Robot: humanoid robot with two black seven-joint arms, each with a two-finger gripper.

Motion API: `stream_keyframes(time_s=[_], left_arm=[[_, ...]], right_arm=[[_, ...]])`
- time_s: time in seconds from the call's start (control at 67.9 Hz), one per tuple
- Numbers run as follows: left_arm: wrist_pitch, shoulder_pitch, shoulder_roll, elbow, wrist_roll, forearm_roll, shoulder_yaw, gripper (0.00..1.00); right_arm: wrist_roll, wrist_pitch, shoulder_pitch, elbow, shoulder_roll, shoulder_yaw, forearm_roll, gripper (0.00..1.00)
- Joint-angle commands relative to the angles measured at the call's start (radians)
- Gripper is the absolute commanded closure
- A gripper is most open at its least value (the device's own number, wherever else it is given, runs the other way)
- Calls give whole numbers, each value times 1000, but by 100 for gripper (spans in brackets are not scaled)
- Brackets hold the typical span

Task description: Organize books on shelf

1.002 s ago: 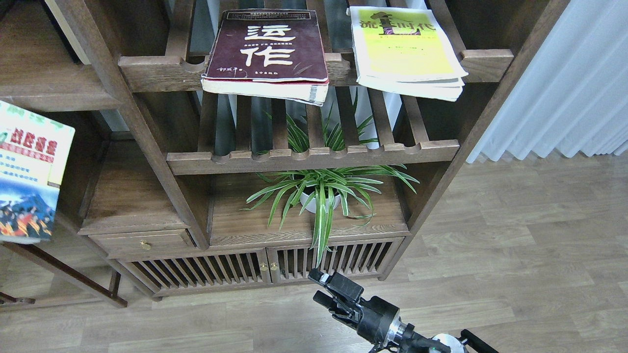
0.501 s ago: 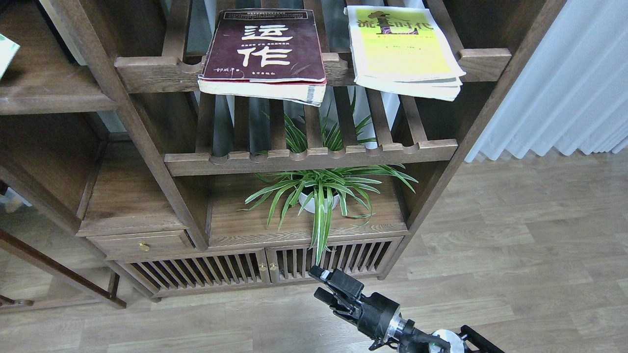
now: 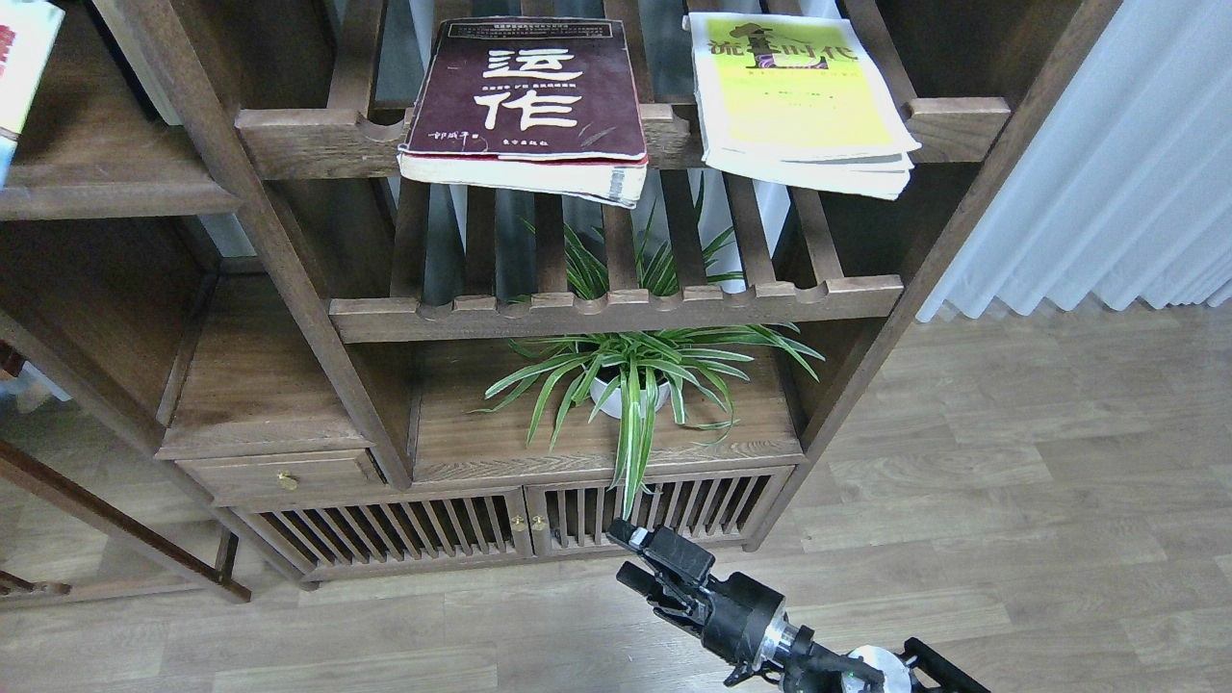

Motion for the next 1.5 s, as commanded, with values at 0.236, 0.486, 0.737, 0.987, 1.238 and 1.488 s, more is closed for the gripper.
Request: stream_keyframes(time_s=[0.236,0.486,0.737,0.987,1.238,1.488], left_arm=[[0,-150,-124,118,35,1,8,99],[0,-225,-205,257,35,2,6,99],[0,-314,-331,412,35,4,8,99],[0,-322,-408,513,35,10,11,95],[0,-322,-429,520,35,116,6,26],[0,-328,-418,458,35,134,8,1]], right_arm=[[0,0,-3,0,0,8,0,0],[0,0,-3,-1,0,8,0,0],[0,0,-3,-1,0,8,0,0],[0,0,-3,-1,0,9,1,0],[0,0,-5,-1,0,8,1,0],[0,0,-5,-1,0,8,1,0]])
